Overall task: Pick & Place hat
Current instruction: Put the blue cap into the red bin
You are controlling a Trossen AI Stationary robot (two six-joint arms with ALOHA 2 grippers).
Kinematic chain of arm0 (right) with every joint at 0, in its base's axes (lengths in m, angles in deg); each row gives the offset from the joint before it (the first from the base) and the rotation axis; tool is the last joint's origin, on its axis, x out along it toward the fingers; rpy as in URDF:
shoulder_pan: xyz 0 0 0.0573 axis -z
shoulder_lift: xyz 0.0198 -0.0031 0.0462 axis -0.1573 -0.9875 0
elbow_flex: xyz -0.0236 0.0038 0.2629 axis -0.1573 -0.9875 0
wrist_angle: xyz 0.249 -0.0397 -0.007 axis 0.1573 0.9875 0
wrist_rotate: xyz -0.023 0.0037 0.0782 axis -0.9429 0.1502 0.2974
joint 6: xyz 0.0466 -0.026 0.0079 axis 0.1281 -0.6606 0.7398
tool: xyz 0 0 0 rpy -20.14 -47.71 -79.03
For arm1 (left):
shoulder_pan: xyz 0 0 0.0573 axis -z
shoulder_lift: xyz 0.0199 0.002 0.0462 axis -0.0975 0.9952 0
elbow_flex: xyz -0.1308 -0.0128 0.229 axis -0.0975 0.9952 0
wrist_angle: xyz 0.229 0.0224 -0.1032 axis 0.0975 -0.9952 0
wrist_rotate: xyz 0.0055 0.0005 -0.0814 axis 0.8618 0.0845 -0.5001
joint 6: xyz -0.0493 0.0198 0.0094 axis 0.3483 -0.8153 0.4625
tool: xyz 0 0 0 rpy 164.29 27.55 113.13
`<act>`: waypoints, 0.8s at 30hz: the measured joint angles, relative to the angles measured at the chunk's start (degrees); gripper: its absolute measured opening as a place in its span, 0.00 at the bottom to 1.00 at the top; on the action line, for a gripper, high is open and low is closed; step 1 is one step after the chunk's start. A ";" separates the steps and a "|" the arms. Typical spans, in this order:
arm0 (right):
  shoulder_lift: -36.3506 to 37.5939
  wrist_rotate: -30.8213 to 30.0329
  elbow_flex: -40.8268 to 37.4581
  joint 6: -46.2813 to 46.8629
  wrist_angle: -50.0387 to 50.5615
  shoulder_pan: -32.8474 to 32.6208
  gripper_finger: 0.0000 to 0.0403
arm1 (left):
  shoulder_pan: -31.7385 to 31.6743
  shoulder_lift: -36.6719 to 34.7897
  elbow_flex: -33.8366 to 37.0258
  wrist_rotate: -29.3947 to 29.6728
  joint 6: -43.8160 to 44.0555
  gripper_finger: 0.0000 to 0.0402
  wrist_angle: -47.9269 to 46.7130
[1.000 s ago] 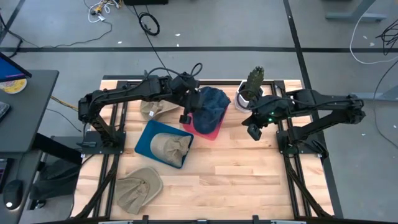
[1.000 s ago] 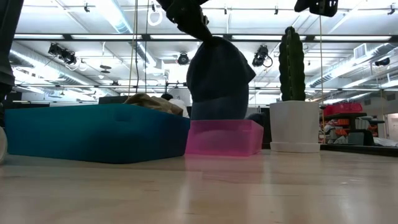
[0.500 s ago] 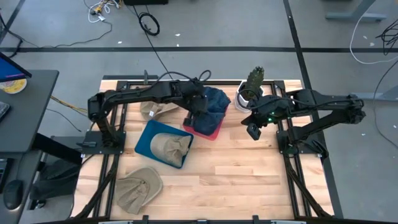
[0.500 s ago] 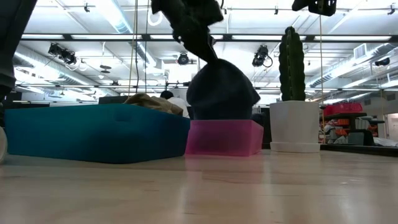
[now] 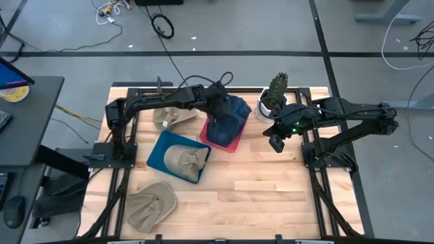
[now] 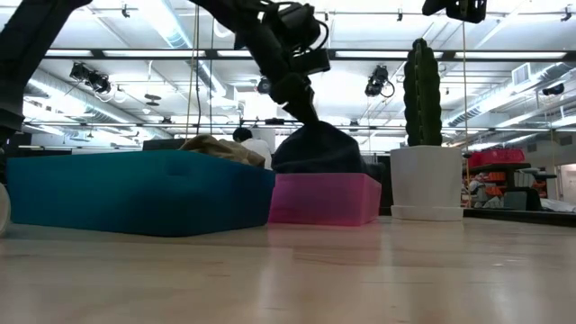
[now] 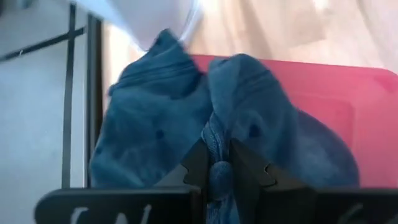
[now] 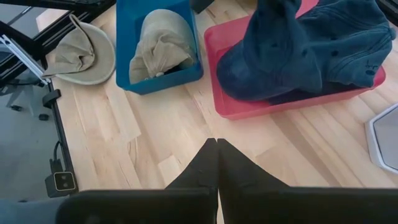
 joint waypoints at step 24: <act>-0.02 0.02 -0.02 -0.04 -0.26 0.00 0.00 | -2.47 2.29 -0.09 -4.70 -3.06 0.12 6.53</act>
